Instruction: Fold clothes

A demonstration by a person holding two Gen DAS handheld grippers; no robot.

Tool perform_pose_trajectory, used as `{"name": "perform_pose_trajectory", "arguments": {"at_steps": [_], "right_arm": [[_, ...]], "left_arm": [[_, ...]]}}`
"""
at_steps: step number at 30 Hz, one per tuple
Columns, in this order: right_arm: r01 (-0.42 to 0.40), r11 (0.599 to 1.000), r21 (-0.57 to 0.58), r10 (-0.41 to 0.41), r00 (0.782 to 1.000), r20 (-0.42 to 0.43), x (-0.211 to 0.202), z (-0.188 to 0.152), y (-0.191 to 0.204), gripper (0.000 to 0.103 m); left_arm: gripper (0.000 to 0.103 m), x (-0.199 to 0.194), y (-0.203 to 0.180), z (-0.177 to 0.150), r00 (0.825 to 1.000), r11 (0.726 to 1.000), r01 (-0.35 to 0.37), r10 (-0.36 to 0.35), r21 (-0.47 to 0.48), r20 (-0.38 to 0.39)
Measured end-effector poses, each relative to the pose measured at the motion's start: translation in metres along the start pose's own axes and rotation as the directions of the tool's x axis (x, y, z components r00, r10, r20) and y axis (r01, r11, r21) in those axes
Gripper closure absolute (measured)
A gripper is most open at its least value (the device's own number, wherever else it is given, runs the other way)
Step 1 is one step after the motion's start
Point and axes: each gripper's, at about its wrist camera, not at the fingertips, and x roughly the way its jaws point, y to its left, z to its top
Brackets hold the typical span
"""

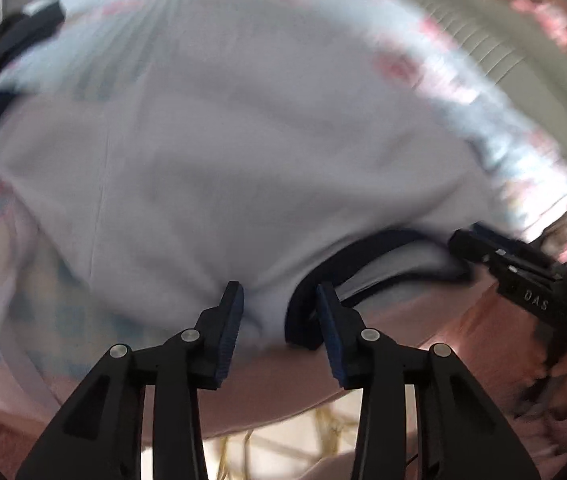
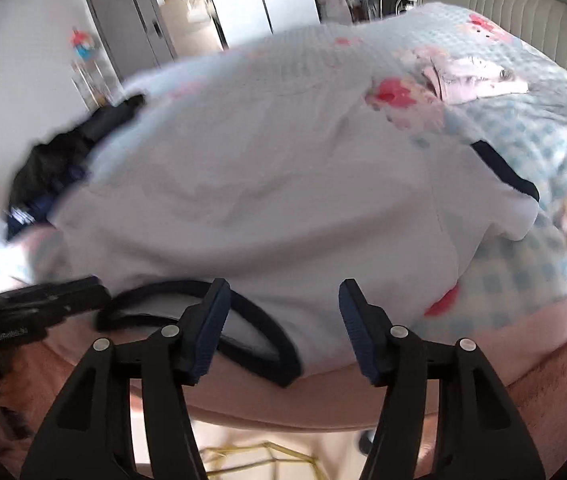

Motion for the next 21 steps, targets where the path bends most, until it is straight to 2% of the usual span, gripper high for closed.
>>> {"name": "perform_pose_trajectory", "arguments": {"at_steps": [1,3,9,12,15,17,19,21], "right_arm": [[0.050,0.999,-0.018,-0.051,0.997,-0.053,0.010,-0.005,-0.001,0.046],[0.033,0.999,0.012,-0.032,0.997,-0.071,0.011,-0.018,-0.011,0.046],[-0.086,0.989,0.118,0.088,0.996,-0.010,-0.007,-0.001,-0.029,0.046],[-0.080,0.992,0.099,0.081,0.997,-0.004,-0.004,0.020,-0.028,0.046],[-0.085,0.992,0.097,0.086,0.996,-0.008,-0.002,0.052,-0.029,0.046],[-0.094,0.991,0.099,0.094,0.996,0.004,0.003,0.090,-0.036,0.046],[-0.085,0.992,0.097,0.080,0.995,0.052,0.008,0.138,-0.045,0.045],[-0.043,0.993,0.112,0.036,0.997,0.065,0.025,0.185,-0.058,0.045]], "left_arm": [[0.064,0.000,0.001,-0.003,1.000,1.000,0.011,-0.011,0.001,-0.003],[0.063,-0.009,0.001,-0.006,0.999,0.999,0.036,-0.036,0.005,0.015],[0.063,-0.027,0.005,0.013,0.995,0.998,0.057,-0.058,0.015,0.081],[0.063,-0.024,0.006,0.040,0.994,0.999,0.031,-0.034,0.026,0.105],[0.063,-0.024,0.015,0.094,0.992,1.000,0.004,-0.007,0.024,0.129],[0.063,-0.019,0.034,0.143,0.988,0.999,-0.053,0.053,-0.003,0.145],[0.063,-0.013,0.054,0.192,0.981,0.994,-0.106,0.110,-0.034,0.157],[0.063,-0.001,0.087,0.233,0.984,0.990,-0.091,0.105,-0.104,0.143]]}}
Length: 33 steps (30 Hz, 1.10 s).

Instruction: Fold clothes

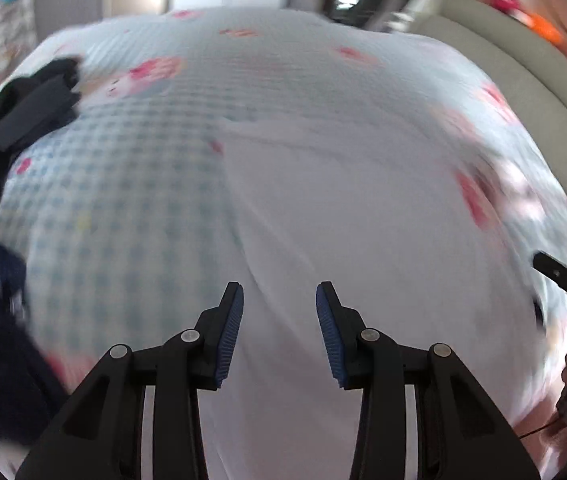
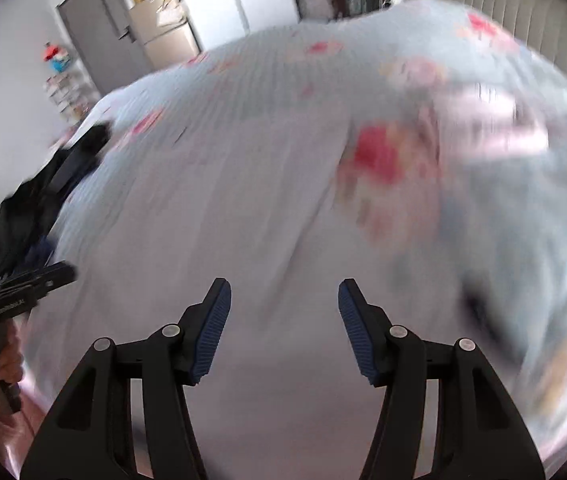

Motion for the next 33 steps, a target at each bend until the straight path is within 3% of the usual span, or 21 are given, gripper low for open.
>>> {"name": "perform_pose_trajectory", "arguments": {"at_steps": [2,6,11,14,18,22,24,26,27,28,29,30,33], "right_arm": [[0.002,0.999,0.033,-0.001,1.000,-0.028,0.037,0.051,-0.015,0.045],[0.021,0.998,0.055,-0.014,0.993,-0.114,0.106,0.107,-0.041,0.045],[0.076,0.995,0.059,-0.060,0.969,-0.241,0.159,0.132,-0.064,0.045],[0.107,0.994,0.009,-0.101,0.960,-0.263,0.171,0.148,-0.061,0.046],[0.062,0.996,0.070,-0.040,0.957,-0.287,0.184,0.162,-0.064,0.045],[0.059,0.993,0.105,-0.018,0.937,-0.349,0.209,0.161,-0.069,0.042],[0.064,0.992,0.106,-0.024,0.938,-0.346,0.218,0.164,-0.071,0.042],[0.063,0.991,0.121,-0.019,0.943,-0.332,0.226,0.172,-0.074,0.040],[0.057,0.990,0.132,-0.011,0.946,-0.325,0.229,0.176,-0.075,0.040],[0.053,0.992,0.118,-0.011,0.943,-0.331,0.232,0.179,-0.072,0.046],[0.051,0.994,0.095,-0.015,0.939,-0.343,0.234,0.182,-0.069,0.085],[0.048,0.996,0.071,-0.019,0.935,-0.354,0.236,0.186,-0.065,0.098],[0.039,0.999,-0.019,-0.043,0.931,-0.363,0.224,0.198,-0.048,0.100]], "left_arm": [[0.063,0.024,0.026,0.037,1.000,0.998,0.004,-0.005,-0.058,-0.011],[0.064,0.089,0.044,0.083,0.999,0.995,0.014,-0.018,-0.097,-0.047],[0.064,0.124,0.053,0.100,0.992,0.988,-0.056,0.038,-0.146,-0.122],[0.064,0.128,0.052,0.112,0.991,0.982,-0.045,0.020,-0.186,-0.134],[0.064,0.142,0.045,0.131,0.988,0.980,-0.032,0.001,-0.198,-0.155],[0.063,0.169,0.051,0.147,0.981,0.969,0.013,-0.060,-0.245,-0.186],[0.063,0.182,0.050,0.153,0.977,0.973,0.020,-0.068,-0.228,-0.204],[0.074,0.191,0.046,0.159,0.975,0.980,0.026,-0.068,-0.196,-0.213],[0.096,0.189,0.044,0.162,0.976,0.983,0.021,-0.060,-0.181,-0.211],[0.096,0.187,0.042,0.164,0.976,0.986,0.016,-0.051,-0.166,-0.210],[0.096,0.185,0.039,0.166,0.977,0.988,0.012,-0.044,-0.151,-0.207],[0.096,0.177,0.036,0.169,0.980,0.991,0.014,-0.041,-0.136,-0.195],[0.096,0.159,0.034,0.179,0.985,0.995,-0.014,-0.003,-0.102,-0.172]]}}
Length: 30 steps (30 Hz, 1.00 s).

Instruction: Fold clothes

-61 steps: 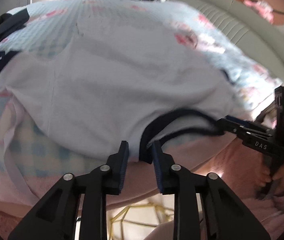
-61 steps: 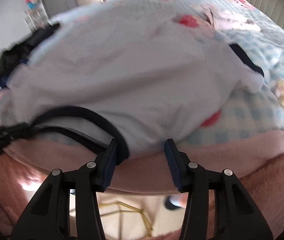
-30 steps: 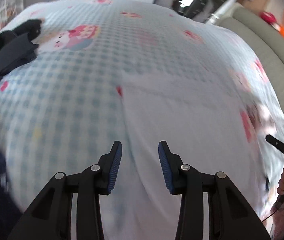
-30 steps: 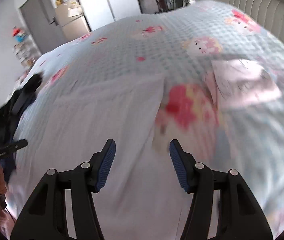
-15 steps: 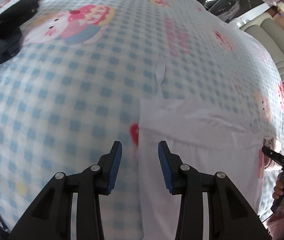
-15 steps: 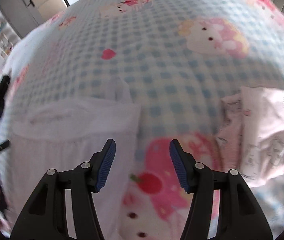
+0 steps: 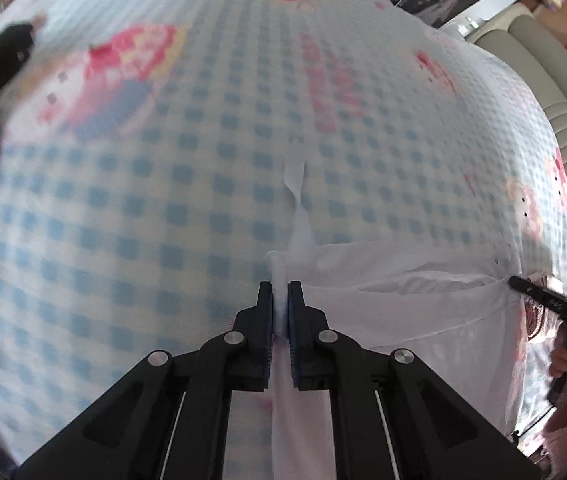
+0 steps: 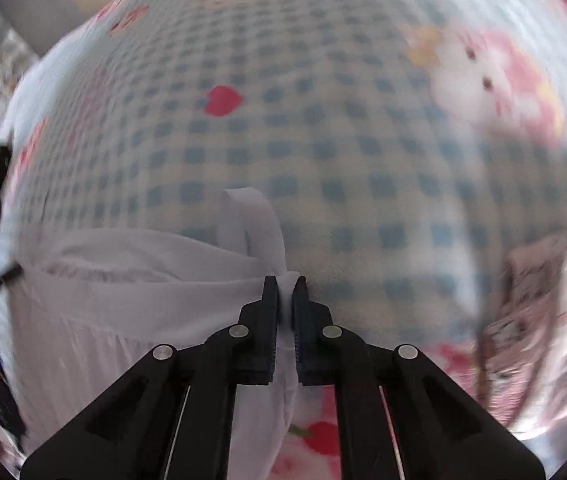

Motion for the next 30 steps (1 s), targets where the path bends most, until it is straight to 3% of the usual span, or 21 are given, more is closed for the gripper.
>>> {"name": "perform_pose_trajectory", "arguments": {"at_steps": [3,6,9,11,14,16,17,19,21,23,26,27,28,29,30], "right_arm": [[-0.018,0.998,-0.058,0.020,1.000,0.022,-0.030,0.009,0.014,0.100],[-0.033,0.988,-0.151,0.043,0.997,0.065,-0.052,0.023,0.033,0.100],[0.000,0.972,-0.235,0.018,0.997,0.076,-0.039,0.038,0.047,0.100],[0.049,0.968,-0.248,-0.032,0.997,0.069,-0.017,0.046,0.053,0.100],[0.148,0.977,-0.155,-0.149,0.989,0.006,0.030,0.048,0.030,0.100],[0.113,0.992,-0.048,-0.114,0.993,-0.018,0.039,0.043,0.008,0.098],[0.090,0.996,-0.005,-0.090,0.996,-0.006,0.037,0.040,0.000,0.093],[0.100,0.994,0.041,-0.101,0.994,0.040,0.021,0.035,-0.012,0.086],[0.089,0.994,0.070,-0.093,0.994,0.061,0.008,0.029,-0.021,0.076],[0.025,0.996,0.087,-0.029,0.998,0.047,0.004,0.026,-0.029,0.051],[-0.077,0.994,0.081,0.079,0.996,-0.026,0.018,0.024,-0.031,0.040],[-0.085,0.993,0.078,0.089,0.995,-0.040,0.023,0.024,-0.031,0.041],[-0.093,0.993,0.073,0.097,0.994,-0.046,0.028,0.025,-0.031,0.053],[-0.096,0.993,0.062,0.099,0.994,-0.049,0.028,0.027,-0.029,0.075],[-0.095,0.994,0.047,0.098,0.994,-0.050,0.027,0.029,-0.027,0.087]], "left_arm": [[0.096,-0.021,0.002,0.009,0.999,0.999,-0.033,0.033,0.015,0.032],[0.096,-0.034,0.013,0.021,0.997,1.000,-0.023,0.022,0.015,0.068],[0.096,-0.016,0.023,0.035,0.997,1.000,-0.029,0.030,-0.007,0.066],[0.095,0.007,0.037,0.041,1.000,0.999,-0.006,0.007,-0.050,0.024],[0.094,0.046,0.053,0.037,0.998,0.992,0.001,-0.009,-0.123,-0.060],[0.091,0.052,0.059,0.033,0.996,0.989,0.022,-0.034,-0.145,-0.080],[0.086,0.046,0.061,0.032,0.997,0.988,0.041,-0.051,-0.152,-0.058],[0.049,0.031,0.066,0.029,0.997,0.984,0.077,-0.079,-0.158,-0.005],[0.046,0.021,0.071,0.026,0.992,0.981,0.128,-0.125,-0.145,0.029],[0.046,0.027,0.071,0.026,0.989,0.982,0.147,-0.149,-0.116,-0.010],[0.053,0.043,0.063,0.028,0.987,0.990,0.138,-0.141,-0.042,-0.075],[0.077,0.047,0.056,0.027,0.987,0.991,0.133,-0.133,-0.010,-0.095],[0.097,0.051,0.049,0.026,0.986,0.992,0.127,-0.124,0.022,-0.110],[0.097,0.047,0.043,0.027,0.990,0.993,0.108,-0.103,0.054,-0.094],[0.097,0.043,0.036,0.028,0.993,0.992,0.093,-0.087,0.084,-0.074]]}}
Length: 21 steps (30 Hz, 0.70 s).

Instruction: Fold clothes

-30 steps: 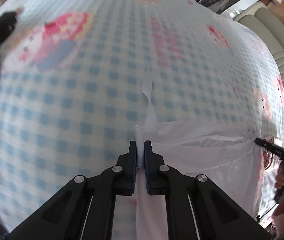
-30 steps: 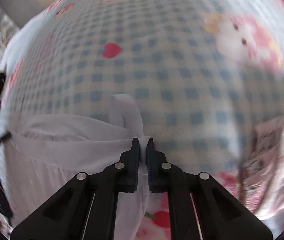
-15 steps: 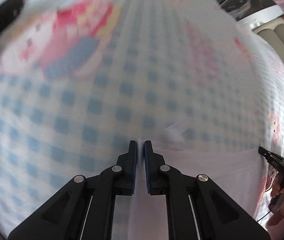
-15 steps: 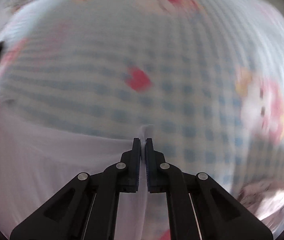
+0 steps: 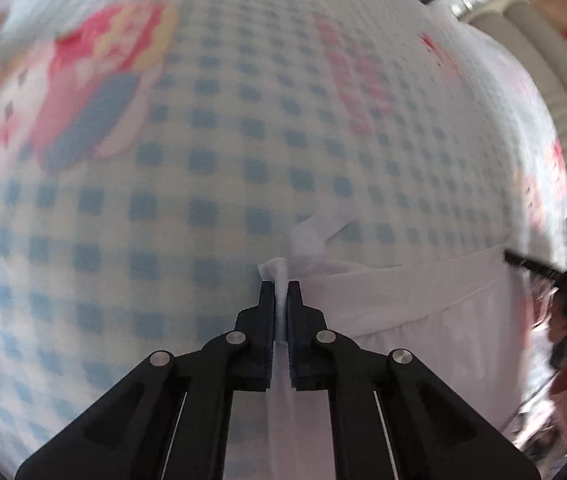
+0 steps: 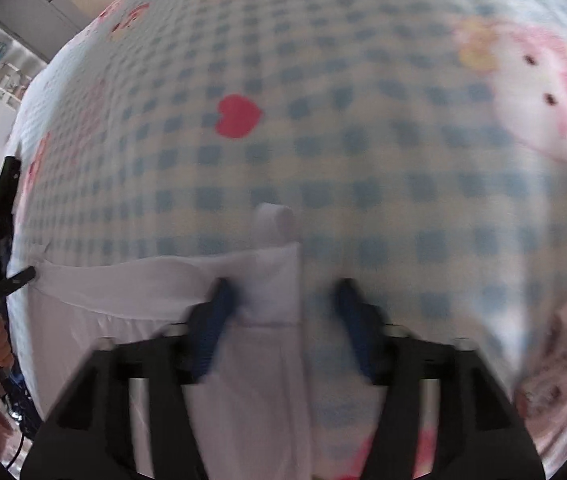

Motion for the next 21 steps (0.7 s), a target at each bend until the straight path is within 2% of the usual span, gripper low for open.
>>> {"name": "perform_pose_trajectory", "arguments": {"at_steps": [1,4,6,8,11,13,14,15,16,17,18,19,21], "right_arm": [[-0.005,1.000,-0.020,0.005,1.000,0.021,-0.008,0.001,0.002,0.097],[-0.039,0.998,-0.047,0.045,0.991,0.127,-0.047,0.001,-0.001,0.100],[-0.028,1.000,-0.011,0.029,0.988,0.151,-0.053,-0.003,-0.016,0.100],[-0.009,0.999,0.030,0.004,0.987,0.163,-0.055,-0.007,-0.032,0.100],[0.044,0.993,0.112,-0.057,0.992,0.116,-0.021,-0.013,-0.056,0.100],[0.065,0.993,0.103,-0.074,0.994,0.083,-0.005,-0.013,-0.062,0.100],[0.062,0.992,0.111,-0.071,0.995,0.076,-0.004,-0.013,-0.063,0.099],[0.054,0.991,0.121,-0.063,0.995,0.078,-0.008,-0.012,-0.064,0.097],[0.045,0.991,0.129,-0.056,0.995,0.083,-0.014,-0.012,-0.064,0.085],[0.037,0.991,0.129,-0.049,0.994,0.093,-0.022,-0.012,-0.064,0.068],[0.029,0.992,0.126,-0.042,0.994,0.105,-0.029,-0.014,-0.063,0.060],[0.023,0.993,0.118,-0.037,0.992,0.117,-0.037,-0.016,-0.062,0.051],[0.015,0.995,0.097,-0.029,0.990,0.139,-0.052,-0.022,-0.060,0.051]], "left_arm": [[0.098,-0.011,-0.006,0.002,0.999,1.000,0.010,-0.011,0.018,0.044],[0.097,-0.036,-0.013,0.010,0.990,0.999,0.030,-0.033,0.022,0.135],[0.097,-0.033,-0.009,0.014,0.990,0.999,0.041,-0.042,0.017,0.135],[0.096,-0.014,-0.007,0.018,0.996,1.000,0.007,-0.008,0.018,0.094],[0.096,0.019,-0.006,0.024,0.998,0.998,-0.056,0.056,0.013,0.025],[0.095,0.034,0.005,0.029,0.998,0.998,-0.047,0.045,-0.030,-0.049],[0.095,0.029,0.007,0.029,0.999,0.999,-0.033,0.031,-0.038,-0.034],[0.093,0.020,0.010,0.028,1.000,0.998,-0.018,0.018,-0.053,-0.007],[0.085,0.010,0.015,0.024,1.000,0.997,0.023,-0.022,-0.079,0.010],[0.077,0.001,0.020,0.019,0.998,0.993,0.064,-0.062,-0.103,0.028],[0.057,-0.008,0.024,0.015,0.994,0.986,0.106,-0.101,-0.126,0.045],[0.049,-0.012,0.027,0.010,0.989,0.979,0.146,-0.140,-0.142,0.053],[0.049,-0.015,0.028,0.001,0.980,0.969,0.199,-0.192,-0.145,0.057]]}}
